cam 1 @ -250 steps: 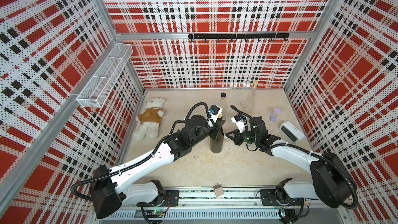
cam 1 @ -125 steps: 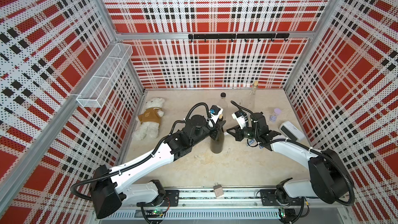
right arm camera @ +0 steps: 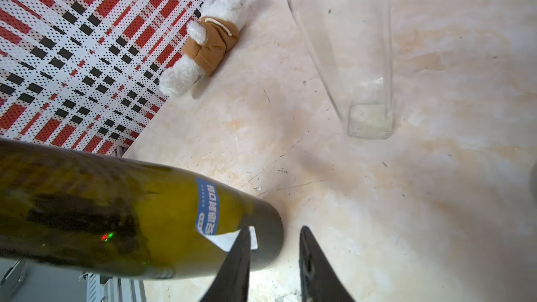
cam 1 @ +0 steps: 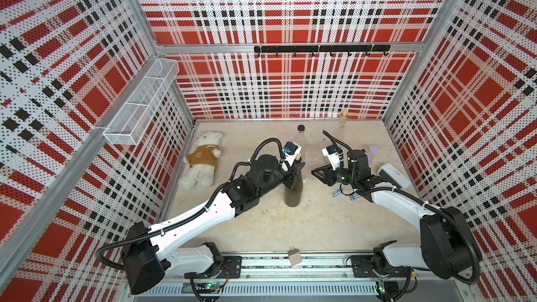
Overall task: Remove the label from the bottle
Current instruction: Tear open the label from the bottle, then adjust the bottle at the center of the board.
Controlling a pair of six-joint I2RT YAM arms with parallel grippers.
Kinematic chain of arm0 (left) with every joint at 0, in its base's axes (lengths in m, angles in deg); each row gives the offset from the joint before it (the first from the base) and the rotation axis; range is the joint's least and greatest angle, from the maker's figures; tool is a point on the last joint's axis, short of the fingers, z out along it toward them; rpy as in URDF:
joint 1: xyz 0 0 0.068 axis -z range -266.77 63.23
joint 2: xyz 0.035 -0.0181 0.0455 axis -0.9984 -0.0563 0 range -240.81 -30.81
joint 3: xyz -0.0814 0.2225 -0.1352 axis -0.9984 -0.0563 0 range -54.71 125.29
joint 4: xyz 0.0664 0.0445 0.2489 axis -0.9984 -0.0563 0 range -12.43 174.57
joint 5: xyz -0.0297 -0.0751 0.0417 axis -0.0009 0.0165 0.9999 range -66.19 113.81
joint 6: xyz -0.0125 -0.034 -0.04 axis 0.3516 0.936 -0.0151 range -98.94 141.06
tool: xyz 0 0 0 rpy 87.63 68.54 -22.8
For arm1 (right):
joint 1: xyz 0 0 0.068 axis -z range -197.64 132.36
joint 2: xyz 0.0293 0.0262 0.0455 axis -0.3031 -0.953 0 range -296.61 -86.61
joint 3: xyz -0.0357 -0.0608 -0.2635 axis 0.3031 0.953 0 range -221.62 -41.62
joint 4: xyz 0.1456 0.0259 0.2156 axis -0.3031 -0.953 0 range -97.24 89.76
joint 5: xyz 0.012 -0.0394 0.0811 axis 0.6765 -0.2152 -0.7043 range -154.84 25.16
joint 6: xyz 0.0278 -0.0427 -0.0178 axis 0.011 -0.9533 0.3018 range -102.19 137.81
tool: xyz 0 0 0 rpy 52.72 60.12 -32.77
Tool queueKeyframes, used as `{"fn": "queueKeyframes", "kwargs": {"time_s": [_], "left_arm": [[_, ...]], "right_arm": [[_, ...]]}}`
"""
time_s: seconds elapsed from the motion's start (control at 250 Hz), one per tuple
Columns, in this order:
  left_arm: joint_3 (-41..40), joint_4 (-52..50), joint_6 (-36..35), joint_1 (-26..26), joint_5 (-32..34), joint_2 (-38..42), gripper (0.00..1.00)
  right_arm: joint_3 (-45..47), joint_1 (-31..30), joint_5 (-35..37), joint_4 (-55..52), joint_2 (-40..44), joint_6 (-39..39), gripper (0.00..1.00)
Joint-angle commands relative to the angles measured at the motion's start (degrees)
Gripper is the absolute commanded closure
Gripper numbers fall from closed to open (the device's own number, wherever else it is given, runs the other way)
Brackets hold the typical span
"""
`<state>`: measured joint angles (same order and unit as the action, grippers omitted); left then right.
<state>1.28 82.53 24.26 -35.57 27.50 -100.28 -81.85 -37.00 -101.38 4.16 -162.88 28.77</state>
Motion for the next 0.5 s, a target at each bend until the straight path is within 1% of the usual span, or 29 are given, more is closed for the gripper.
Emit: {"fn": "queueKeyframes", "kwargs": {"time_s": [0.0,0.06,0.492], "left_arm": [[1.23,-2.18,2.07,0.30,-1.75,-1.02,0.98],[1.34,-2.17,2.07,0.31,-1.84,-1.02,0.98],[1.76,-2.18,1.42,-0.48,-3.59,-1.74,0.98]], "right_arm": [[1.52,0.97,-2.28,2.28,2.90,-0.02,0.63],[2.36,1.67,-3.09,2.48,3.90,0.52,0.60],[7.80,6.94,-11.08,7.88,9.97,6.52,0.46]]}}
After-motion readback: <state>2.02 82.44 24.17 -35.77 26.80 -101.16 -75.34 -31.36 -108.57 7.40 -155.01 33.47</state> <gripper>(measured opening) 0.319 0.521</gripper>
